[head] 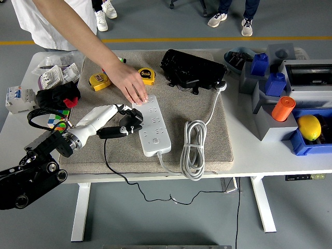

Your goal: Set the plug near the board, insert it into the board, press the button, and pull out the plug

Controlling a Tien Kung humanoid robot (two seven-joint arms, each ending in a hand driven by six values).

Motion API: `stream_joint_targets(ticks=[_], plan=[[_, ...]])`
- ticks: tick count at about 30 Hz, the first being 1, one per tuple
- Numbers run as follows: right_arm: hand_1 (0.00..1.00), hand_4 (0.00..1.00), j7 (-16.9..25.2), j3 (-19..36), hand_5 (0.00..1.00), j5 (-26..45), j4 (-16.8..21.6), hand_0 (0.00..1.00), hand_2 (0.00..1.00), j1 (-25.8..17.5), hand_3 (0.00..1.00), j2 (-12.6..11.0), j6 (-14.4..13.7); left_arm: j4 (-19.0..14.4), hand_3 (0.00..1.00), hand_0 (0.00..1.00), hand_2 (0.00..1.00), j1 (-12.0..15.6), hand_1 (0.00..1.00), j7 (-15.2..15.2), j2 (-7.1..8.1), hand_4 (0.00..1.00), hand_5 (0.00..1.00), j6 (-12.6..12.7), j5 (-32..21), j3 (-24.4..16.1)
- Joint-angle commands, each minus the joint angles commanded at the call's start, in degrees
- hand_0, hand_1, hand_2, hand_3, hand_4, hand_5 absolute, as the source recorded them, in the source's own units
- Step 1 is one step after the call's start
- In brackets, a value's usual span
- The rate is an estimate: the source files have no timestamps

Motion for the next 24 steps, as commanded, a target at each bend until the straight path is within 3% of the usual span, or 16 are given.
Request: stream_joint_targets(ticks=[24], plan=[[0.698, 0.998, 0.04, 0.48, 0.519, 0.11, -0.03, 0.697, 0.675, -0.11, 0.574, 0.20, 0.00, -1.86, 0.728, 0.721, 0.733, -2.03, 0.741, 0.65, -1.07, 0.944, 0.930, -0.61, 0.96, 1.54]])
